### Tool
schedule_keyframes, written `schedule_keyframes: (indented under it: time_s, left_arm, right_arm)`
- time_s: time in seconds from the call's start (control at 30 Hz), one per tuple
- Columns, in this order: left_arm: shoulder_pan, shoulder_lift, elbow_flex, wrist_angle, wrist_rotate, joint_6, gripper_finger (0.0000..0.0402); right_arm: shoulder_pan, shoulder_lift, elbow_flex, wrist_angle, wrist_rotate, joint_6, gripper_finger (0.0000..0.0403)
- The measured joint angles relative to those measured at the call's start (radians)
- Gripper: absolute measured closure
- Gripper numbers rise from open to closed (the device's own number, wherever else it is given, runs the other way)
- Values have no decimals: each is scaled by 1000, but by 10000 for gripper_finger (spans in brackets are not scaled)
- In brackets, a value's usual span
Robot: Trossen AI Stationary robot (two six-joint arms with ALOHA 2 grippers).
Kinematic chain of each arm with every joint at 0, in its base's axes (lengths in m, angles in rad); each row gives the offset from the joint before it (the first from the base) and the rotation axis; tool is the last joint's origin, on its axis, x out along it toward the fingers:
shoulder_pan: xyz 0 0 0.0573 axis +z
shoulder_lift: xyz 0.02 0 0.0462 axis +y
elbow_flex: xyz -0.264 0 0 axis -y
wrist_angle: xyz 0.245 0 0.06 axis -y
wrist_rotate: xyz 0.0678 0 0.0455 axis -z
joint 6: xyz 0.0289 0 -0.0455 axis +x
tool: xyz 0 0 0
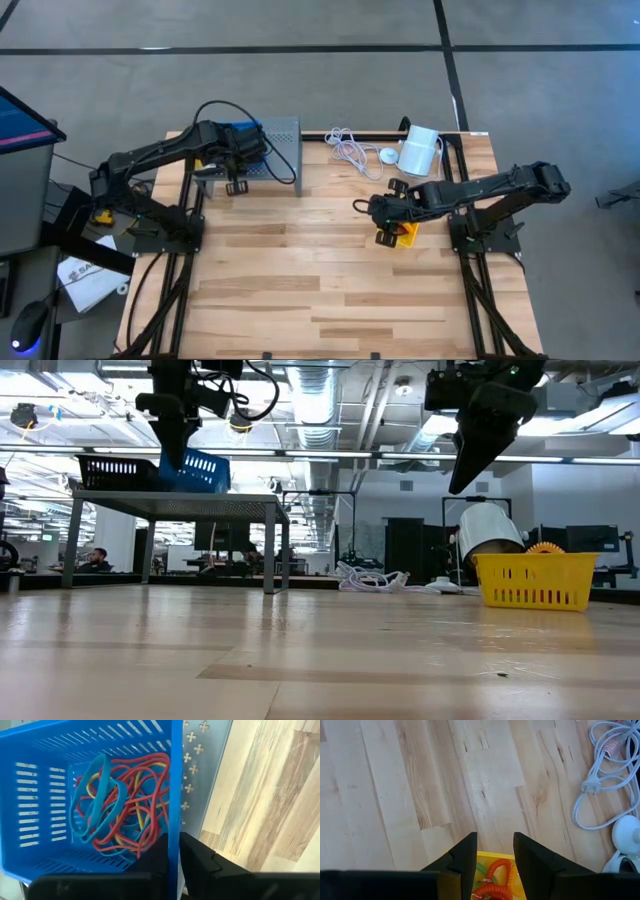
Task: Pick & Place Office Desk Supplies
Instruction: Put the blue basket containing the rubber bands on the shelf
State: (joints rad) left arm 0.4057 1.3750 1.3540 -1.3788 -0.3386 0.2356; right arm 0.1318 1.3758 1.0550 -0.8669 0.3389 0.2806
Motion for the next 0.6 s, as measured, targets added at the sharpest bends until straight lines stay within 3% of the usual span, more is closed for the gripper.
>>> schedule_keyframes:
  time_s: [0.6]
  left_arm:
    - [0, 0, 16, -20, 14, -1, 307]
  right_arm:
    - [-2, 0, 0, -28, 0, -15, 280]
